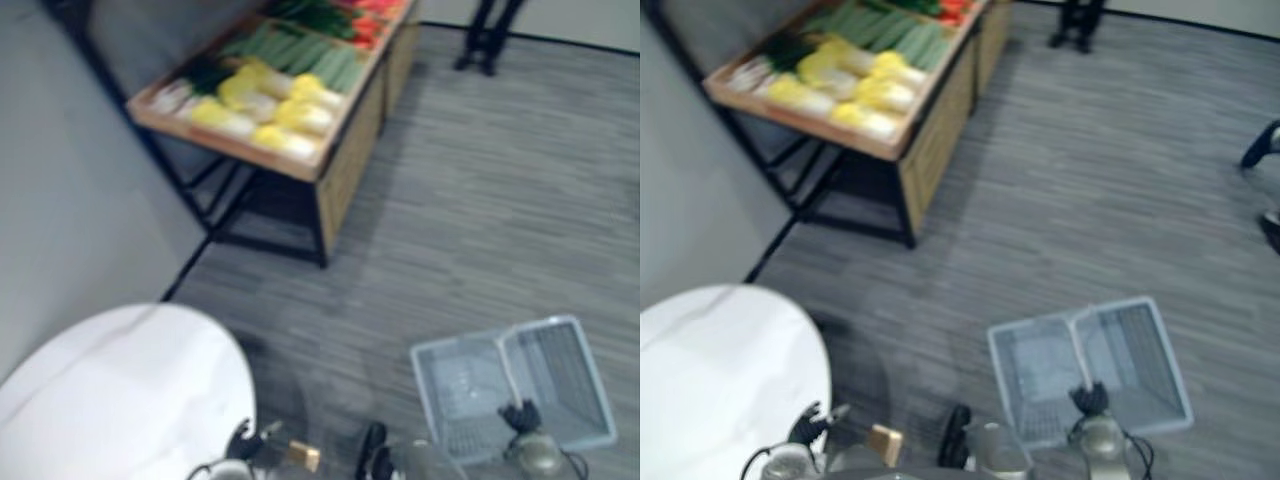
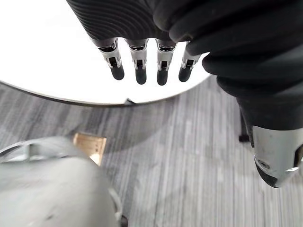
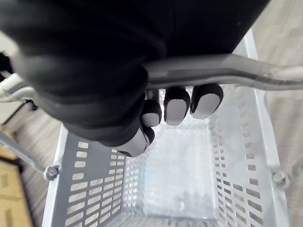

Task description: Pick vegetable in the basket

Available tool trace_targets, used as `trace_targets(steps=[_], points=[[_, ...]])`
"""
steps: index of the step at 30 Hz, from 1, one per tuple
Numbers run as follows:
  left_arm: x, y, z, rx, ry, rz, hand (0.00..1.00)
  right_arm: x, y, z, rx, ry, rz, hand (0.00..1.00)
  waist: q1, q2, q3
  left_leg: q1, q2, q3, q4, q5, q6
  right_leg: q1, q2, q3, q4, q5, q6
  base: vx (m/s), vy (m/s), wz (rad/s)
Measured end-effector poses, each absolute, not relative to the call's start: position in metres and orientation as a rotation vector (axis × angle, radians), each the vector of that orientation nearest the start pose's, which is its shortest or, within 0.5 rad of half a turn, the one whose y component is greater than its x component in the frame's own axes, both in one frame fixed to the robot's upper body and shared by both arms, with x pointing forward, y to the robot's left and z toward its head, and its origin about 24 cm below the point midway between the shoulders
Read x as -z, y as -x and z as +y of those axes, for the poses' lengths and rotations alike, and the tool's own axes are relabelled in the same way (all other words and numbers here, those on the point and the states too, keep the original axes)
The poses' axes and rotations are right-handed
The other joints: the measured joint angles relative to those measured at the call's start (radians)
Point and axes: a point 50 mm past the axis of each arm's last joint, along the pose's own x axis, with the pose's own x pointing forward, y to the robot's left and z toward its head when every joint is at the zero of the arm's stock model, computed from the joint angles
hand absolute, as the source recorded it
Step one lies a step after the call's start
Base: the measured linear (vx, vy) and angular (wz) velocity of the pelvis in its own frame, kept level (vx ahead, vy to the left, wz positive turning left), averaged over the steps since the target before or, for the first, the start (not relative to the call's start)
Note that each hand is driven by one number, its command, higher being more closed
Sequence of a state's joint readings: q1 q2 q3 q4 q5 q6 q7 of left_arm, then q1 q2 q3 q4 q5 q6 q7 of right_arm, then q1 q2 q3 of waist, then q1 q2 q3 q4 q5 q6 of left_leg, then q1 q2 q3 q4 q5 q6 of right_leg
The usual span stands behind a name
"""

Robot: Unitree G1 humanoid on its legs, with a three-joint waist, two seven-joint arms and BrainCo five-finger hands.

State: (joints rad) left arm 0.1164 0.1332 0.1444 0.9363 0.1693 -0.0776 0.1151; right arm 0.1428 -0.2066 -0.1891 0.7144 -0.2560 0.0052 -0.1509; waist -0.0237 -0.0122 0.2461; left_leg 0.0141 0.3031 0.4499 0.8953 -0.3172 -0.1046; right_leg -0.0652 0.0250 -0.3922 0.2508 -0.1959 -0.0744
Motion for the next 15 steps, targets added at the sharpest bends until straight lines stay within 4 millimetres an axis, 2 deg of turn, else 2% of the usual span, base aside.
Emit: trace_targets(steps=[1,2,3,4,6,7,9,10,12,13,14,15], points=[[0.146,-0.107,0.223,-0.231,-0.246,0.971,0.0,0.119,-0.121,-0.271,0.323,0.446,0.914,1.0,0.003,0.015,0.003,-0.031,-0.022,-0.1,-0.023,-0.008,-0.012,0.028,0.03,0.048,-0.012,0.002,0.001,0.15,0.008,-1.39],[0.146,-0.107,0.224,-0.234,-0.244,0.972,0.0,0.123,-0.115,-0.271,0.322,0.442,0.947,1.0,0.007,0.016,0.004,-0.045,-0.037,-0.129,-0.045,-0.008,-0.012,0.04,0.035,0.062,-0.015,0.003,0.003,0.15,0.014,-1.16],[0.145,-0.11,0.225,-0.239,-0.25,0.961,0.0,0.13,-0.101,-0.271,0.33,0.432,1.007,1.0,0.003,0.004,0.009,-0.071,-0.068,-0.155,-0.107,-0.008,-0.011,0.059,0.037,0.089,-0.027,0.005,0.004,0.11,0.003,-0.85],[0.142,-0.116,0.224,-0.242,-0.251,0.939,0.0,0.133,-0.087,-0.275,0.354,0.416,1.056,1.0,0.003,0.004,0.01,-0.101,-0.088,-0.158,-0.189,-0.008,-0.01,0.075,0.041,0.122,-0.044,0.006,0.007,0.15,0.013,-0.81],[0.141,-0.12,0.223,-0.252,-0.237,0.923,0.0,0.136,-0.079,-0.277,0.362,0.41,1.095,1.0,0.001,0.002,0.012,-0.138,-0.11,-0.161,-0.296,0.0,0.0,0.091,0.044,0.155,-0.069,0.009,0.013,0.14,0.047,-0.63],[0.139,-0.123,0.224,-0.265,-0.222,0.909,0.0,0.139,-0.073,-0.276,0.375,0.388,1.118,1.0,0.003,0.006,0.012,-0.172,-0.139,-0.178,-0.407,0.032,0.001,0.108,0.045,0.175,-0.099,0.016,0.023,0.17,0.071,-0.53],[0.139,-0.126,0.223,-0.266,-0.22,0.903,0.0,0.142,-0.067,-0.276,0.383,0.368,1.144,1.0,0.006,0.01,0.011,-0.194,-0.162,-0.212,-0.495,0.077,0.006,0.122,0.049,0.192,-0.118,0.019,0.028,0.2,0.083,-0.48],[0.139,-0.125,0.221,-0.268,-0.217,0.906,0.0,0.143,-0.064,-0.275,0.387,0.359,1.158,1.0,0.01,0.015,0.008,-0.205,-0.175,-0.233,-0.525,0.1,0.023,0.131,0.057,0.213,-0.121,0.009,0.028,0.3,0.136,-0.57],[0.141,-0.122,0.217,-0.264,-0.205,0.914,0.0,0.145,-0.056,-0.278,0.417,0.339,1.181,1.0,0.026,0.018,0.002,-0.196,-0.195,-0.25,-0.509,0.113,0.066,0.125,0.052,0.237,-0.046,-0.062,0.043,0.34,0.157,-0.48],[0.141,-0.121,0.221,-0.268,-0.213,0.916,0.0,0.148,-0.049,-0.273,0.43,0.31,1.2,1.0,0.032,-0.01,0.002,-0.161,-0.225,-0.25,-0.505,0.12,0.101,0.119,0.021,0.236,0.041,-0.134,0.079,0.32,0.115,-0.17],[0.14,-0.12,0.224,-0.267,-0.223,0.917,0.0,0.15,-0.046,-0.268,0.426,0.296,1.211,1.0,0.029,-0.023,-0.005,-0.14,-0.239,-0.247,-0.514,0.113,0.11,0.112,0.003,0.238,0.119,-0.154,0.104,0.39,0.101,-0.29],[0.14,-0.12,0.229,-0.269,-0.241,0.92,0.0,0.152,-0.05,-0.262,0.412,0.28,1.208,1.0,0.037,-0.051,0.002,-0.106,-0.251,-0.237,-0.522,0.077,0.111,0.001,-0.041,0.248,0.398,-0.139,0.143,0.39,0.062,-0.16]])
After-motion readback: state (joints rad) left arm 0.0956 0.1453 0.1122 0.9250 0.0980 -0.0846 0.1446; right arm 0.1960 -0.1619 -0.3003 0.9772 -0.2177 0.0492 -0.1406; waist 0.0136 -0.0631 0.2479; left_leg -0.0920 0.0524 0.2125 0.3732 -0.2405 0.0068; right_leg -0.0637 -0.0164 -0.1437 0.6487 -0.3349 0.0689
